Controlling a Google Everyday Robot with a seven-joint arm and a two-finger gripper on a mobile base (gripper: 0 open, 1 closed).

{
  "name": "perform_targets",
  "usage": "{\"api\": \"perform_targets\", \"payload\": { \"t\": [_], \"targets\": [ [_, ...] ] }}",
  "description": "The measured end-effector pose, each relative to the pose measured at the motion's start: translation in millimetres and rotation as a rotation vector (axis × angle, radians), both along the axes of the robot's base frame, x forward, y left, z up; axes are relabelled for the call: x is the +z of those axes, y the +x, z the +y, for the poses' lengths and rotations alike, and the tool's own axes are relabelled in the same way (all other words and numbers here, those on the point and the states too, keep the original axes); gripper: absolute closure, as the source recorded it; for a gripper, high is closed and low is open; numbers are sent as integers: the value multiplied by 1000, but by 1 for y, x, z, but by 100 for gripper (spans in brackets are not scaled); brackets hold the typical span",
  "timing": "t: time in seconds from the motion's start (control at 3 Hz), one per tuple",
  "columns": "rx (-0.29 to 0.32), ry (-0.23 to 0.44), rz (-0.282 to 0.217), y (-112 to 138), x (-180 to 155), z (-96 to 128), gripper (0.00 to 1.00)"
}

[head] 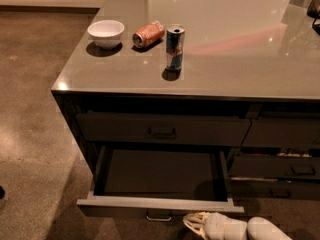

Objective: Close middle drawer

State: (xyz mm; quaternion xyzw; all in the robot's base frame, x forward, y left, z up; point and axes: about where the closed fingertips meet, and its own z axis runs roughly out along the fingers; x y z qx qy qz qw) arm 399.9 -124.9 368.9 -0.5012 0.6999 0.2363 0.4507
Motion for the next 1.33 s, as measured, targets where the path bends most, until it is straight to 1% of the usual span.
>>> {"api": "perform_targets", "payload": {
  "t": [0.33, 0.67, 1.0, 1.33],
  "targets": [
    [-12, -6, -2, 30, 4, -6, 100],
    [-47, -30, 6, 91, 15, -21, 100],
    [-47, -30, 6, 91, 15, -21, 100],
    [-38, -60, 3, 103, 10, -15, 100]
  ]
}}
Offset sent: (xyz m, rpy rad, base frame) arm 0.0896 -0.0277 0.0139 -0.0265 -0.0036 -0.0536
